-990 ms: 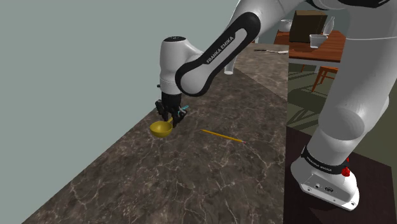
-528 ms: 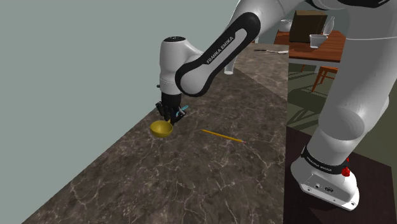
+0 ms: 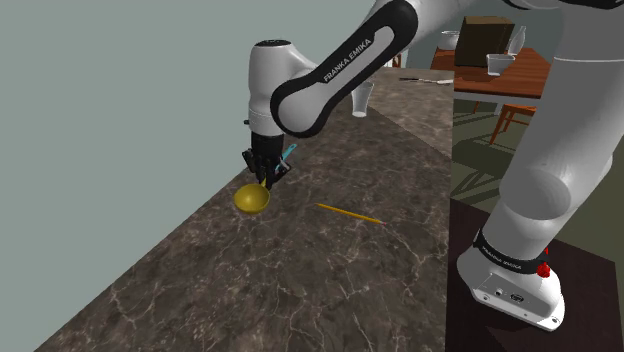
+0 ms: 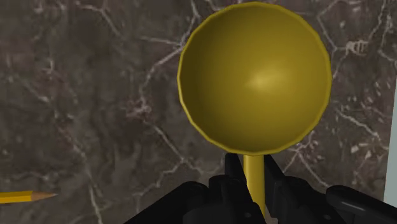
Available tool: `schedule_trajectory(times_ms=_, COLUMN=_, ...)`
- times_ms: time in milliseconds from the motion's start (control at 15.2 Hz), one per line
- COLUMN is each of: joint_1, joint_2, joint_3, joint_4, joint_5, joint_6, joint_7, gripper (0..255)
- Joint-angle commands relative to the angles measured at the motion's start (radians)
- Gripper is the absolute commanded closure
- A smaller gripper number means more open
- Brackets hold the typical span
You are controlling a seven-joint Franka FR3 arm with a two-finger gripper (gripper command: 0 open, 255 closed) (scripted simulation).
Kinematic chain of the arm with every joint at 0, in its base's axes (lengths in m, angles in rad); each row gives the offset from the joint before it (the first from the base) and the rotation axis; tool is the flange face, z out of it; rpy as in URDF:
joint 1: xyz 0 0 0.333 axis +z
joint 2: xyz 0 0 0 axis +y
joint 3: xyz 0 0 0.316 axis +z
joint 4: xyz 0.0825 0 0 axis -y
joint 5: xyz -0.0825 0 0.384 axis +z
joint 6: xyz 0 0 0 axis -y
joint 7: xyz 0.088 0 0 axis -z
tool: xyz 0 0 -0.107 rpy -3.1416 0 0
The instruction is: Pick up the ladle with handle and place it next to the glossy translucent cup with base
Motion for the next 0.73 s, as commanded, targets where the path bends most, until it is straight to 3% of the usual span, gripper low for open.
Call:
schedule_trajectory(times_ms=0, joint_1=-0.006, joint_2=-0.017, joint_3=0.004, joint_4=0.012, joint_5=0.018, joint_6=-0.025, joint_7=-0.013, gripper=255)
schedule_trajectory(times_ms=660, joint_1=-0.022, joint_2=-0.1, joint_3=0.015, joint_4=0.076, joint_5=0.096, joint_6=-0.152, joint_7=-0.063, gripper=255)
